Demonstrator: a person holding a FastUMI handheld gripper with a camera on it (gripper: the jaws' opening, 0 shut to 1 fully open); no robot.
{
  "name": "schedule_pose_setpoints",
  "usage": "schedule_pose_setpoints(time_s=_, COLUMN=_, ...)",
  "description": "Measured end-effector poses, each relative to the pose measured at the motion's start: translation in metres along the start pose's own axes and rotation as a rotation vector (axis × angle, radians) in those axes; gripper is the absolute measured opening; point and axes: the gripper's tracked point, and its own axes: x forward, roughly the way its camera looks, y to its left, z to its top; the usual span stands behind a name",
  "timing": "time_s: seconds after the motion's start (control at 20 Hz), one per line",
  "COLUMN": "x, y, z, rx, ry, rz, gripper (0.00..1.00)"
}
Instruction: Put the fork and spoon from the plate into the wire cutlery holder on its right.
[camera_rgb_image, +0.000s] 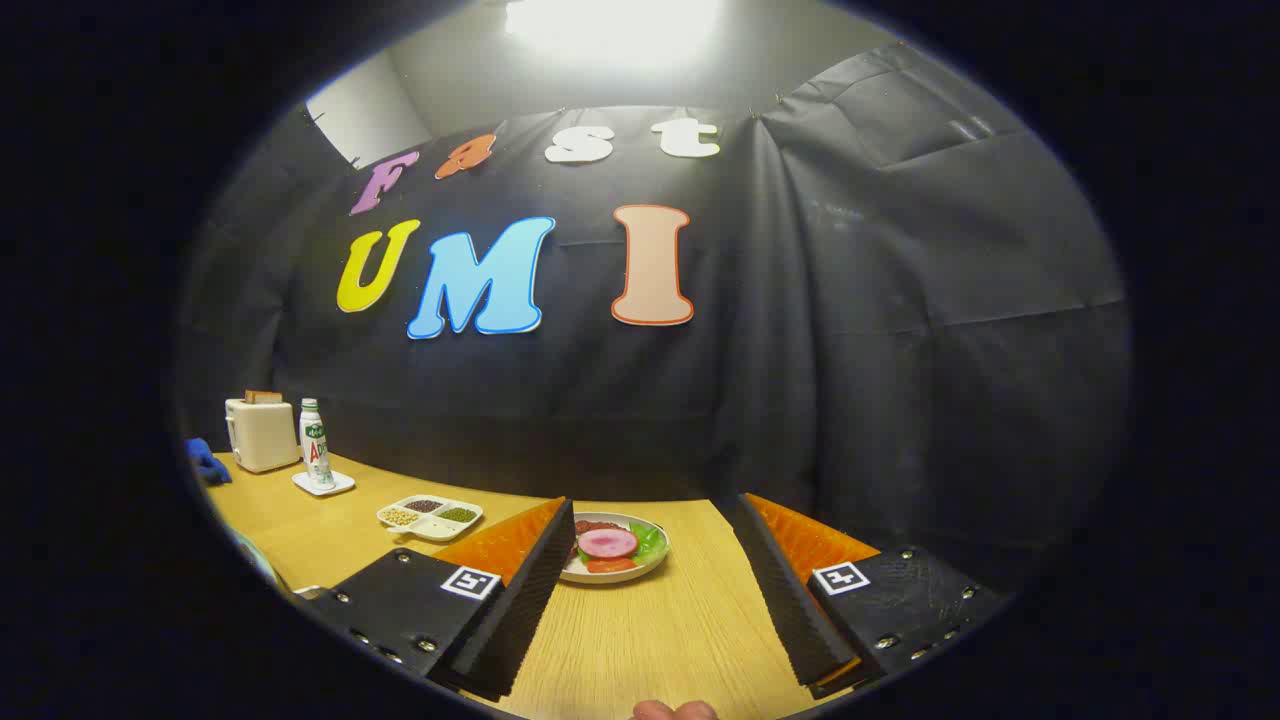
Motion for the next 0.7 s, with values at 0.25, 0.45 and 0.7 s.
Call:
schedule_pose_setpoints(time_s=0.25, x=-0.067, y=0.026, z=0.095, rx=0.018, ry=0.015, rz=-0.012, gripper=0.98)
schedule_pose_setpoints(time_s=0.45, x=-0.124, y=0.074, z=0.130, rx=0.088, ry=-0.019, rz=-0.049, gripper=0.97)
schedule_pose_setpoints(time_s=0.7, x=-0.171, y=0.139, z=0.179, rx=0.091, ry=-0.060, rz=-0.109, gripper=0.97)
